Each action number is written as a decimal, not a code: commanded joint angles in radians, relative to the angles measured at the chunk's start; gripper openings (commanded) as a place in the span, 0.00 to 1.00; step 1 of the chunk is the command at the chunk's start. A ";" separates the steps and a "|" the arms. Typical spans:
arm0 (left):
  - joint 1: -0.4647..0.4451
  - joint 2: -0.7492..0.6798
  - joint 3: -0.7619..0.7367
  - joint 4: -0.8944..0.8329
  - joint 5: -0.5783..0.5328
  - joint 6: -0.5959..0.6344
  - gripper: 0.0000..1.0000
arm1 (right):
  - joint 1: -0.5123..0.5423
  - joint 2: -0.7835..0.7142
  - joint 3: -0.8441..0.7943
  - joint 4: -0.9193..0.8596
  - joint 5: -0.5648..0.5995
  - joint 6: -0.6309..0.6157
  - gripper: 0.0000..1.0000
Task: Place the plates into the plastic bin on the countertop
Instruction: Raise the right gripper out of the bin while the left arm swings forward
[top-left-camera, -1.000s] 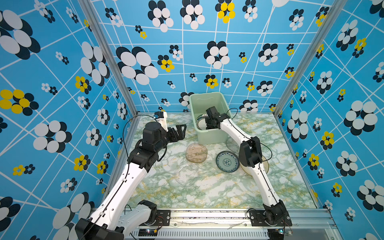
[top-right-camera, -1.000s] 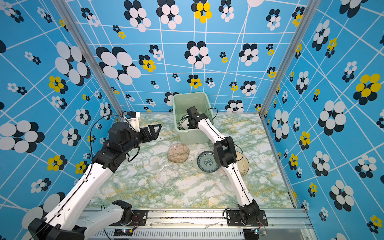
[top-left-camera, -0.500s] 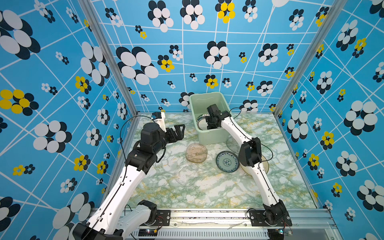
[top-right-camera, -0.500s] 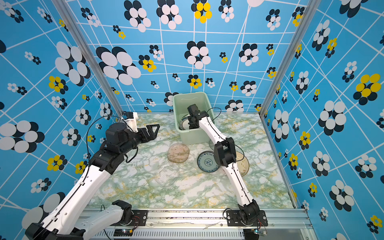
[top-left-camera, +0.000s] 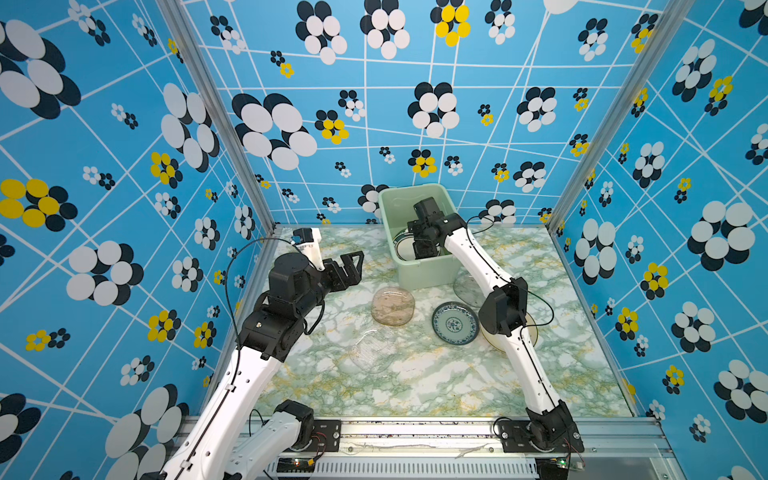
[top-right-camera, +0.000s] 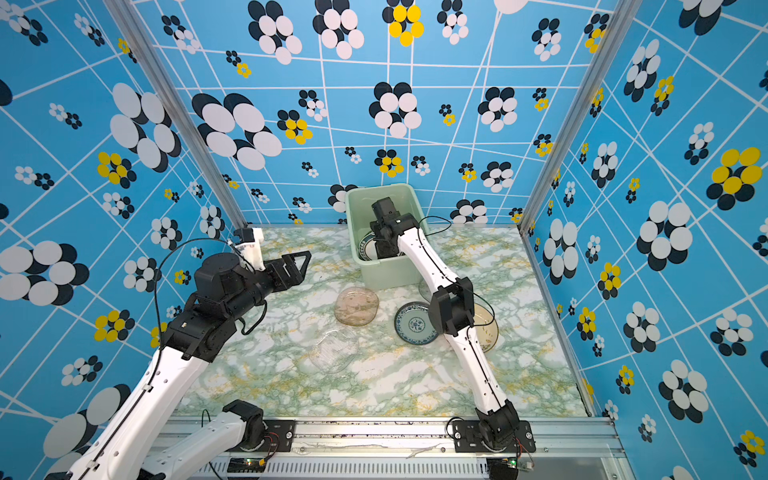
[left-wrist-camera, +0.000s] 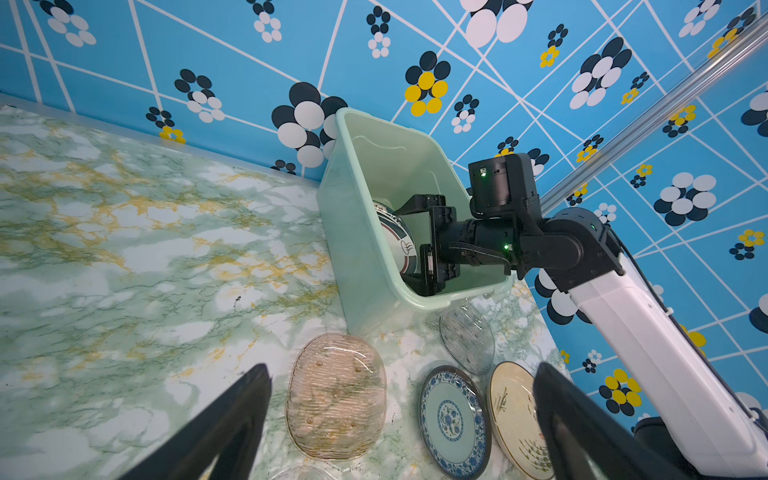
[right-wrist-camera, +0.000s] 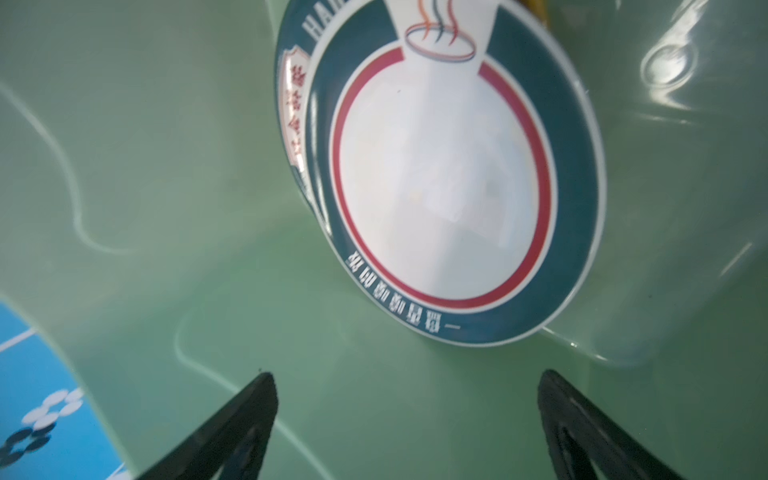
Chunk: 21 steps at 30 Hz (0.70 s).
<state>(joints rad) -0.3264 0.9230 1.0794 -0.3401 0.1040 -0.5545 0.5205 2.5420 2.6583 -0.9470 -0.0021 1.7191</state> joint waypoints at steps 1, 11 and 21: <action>0.010 -0.029 0.052 -0.021 -0.001 0.010 0.99 | 0.029 -0.083 0.031 -0.028 0.022 -0.096 0.99; 0.009 -0.041 0.177 -0.077 0.208 -0.033 1.00 | 0.059 -0.346 0.023 -0.122 -0.049 -0.581 0.98; -0.151 0.039 0.290 -0.134 0.322 -0.057 1.00 | 0.032 -0.787 -0.388 -0.255 -0.190 -0.970 0.97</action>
<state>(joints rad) -0.4156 0.9272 1.3270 -0.4343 0.3862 -0.6205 0.5732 1.8042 2.3928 -1.1179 -0.1463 0.8917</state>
